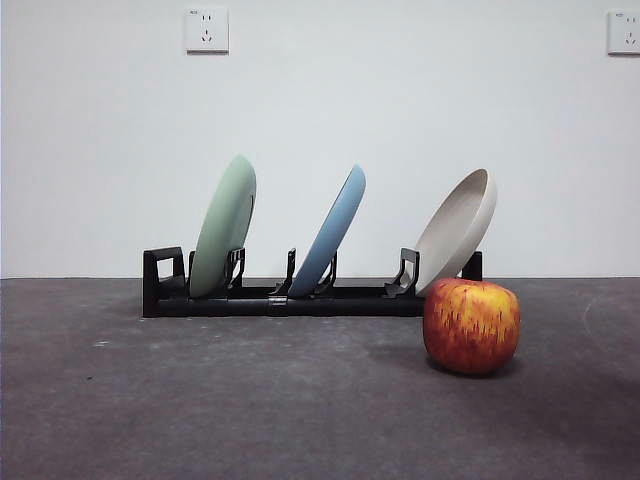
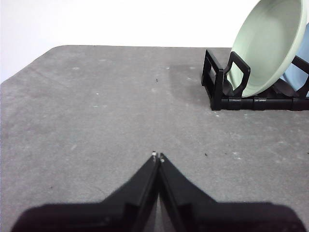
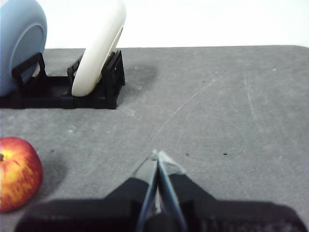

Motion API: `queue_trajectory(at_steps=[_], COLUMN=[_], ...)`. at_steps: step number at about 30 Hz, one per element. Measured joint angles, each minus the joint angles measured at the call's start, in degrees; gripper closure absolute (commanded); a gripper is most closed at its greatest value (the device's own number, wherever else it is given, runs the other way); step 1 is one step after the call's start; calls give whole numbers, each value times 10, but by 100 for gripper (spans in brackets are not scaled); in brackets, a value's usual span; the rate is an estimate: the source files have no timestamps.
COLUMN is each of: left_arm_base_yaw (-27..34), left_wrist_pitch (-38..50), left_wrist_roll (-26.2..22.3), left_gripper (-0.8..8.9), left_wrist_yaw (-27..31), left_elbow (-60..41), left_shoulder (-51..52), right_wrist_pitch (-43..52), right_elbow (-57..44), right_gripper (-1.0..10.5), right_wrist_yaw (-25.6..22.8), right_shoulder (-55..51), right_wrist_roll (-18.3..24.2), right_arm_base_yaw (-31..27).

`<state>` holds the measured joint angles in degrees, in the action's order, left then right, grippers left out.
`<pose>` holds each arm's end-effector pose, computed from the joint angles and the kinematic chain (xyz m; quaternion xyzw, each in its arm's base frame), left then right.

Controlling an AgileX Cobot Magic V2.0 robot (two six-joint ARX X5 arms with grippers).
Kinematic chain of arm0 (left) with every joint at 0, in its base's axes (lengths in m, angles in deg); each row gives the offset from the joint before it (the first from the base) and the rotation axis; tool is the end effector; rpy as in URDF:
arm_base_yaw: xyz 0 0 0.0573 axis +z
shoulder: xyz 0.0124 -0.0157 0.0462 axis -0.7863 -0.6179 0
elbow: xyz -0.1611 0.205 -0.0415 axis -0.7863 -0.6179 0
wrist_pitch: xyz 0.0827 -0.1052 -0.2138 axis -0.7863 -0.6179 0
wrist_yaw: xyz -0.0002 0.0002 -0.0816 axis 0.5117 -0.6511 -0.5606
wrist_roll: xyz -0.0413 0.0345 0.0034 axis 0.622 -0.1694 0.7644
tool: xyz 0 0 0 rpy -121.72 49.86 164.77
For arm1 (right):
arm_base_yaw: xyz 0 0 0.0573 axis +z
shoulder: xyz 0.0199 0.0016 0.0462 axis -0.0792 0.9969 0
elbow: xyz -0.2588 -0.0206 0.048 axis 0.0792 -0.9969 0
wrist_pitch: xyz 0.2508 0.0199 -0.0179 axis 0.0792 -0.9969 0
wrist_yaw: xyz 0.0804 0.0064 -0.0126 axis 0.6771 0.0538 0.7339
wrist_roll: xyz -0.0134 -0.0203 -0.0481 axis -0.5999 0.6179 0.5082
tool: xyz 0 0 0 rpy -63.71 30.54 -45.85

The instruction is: Take the green plate from the plate rack,put the plate on the table,take the apple from the table,put the apple in the plate

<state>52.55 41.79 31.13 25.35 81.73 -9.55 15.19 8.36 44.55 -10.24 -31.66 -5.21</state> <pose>0.0956 0.0026 0.1508 -0.0197 0.0876 0.0319 0.9955 0.0956 0.0004 0.1528 -0.0018 0.0783 0.0204 0.9967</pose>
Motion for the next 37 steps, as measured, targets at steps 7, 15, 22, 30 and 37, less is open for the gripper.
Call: queue_trajectory(at_steps=[7, 15, 22, 30, 37], left_arm_base_yaw=[0, 0, 0, 0, 0], left_wrist_pitch=[0, -6, -21, -56, -92], left_wrist_roll=[50, 136, 152, 141, 119], left_gripper=[818, 820, 820, 820, 814], left_wrist_yaw=[-13, -100, -105, -167, -260], left_elbow=[0, 67, 185, 342, 458], left_shoulder=[0, -11, -97, -268, -425], right_wrist_pitch=[0, -6, -34, -65, -70], right_elbow=[0, 52, 162, 322, 434], right_gripper=[950, 957, 957, 954, 944], right_wrist_yaw=[0, 30, 30, 53, 166], right_shoulder=[0, 23, 114, 268, 393], right_wrist_roll=[-134, -221, -222, -168, -143], right_arm_base_yaw=[0, 0, 0, 0, 0])
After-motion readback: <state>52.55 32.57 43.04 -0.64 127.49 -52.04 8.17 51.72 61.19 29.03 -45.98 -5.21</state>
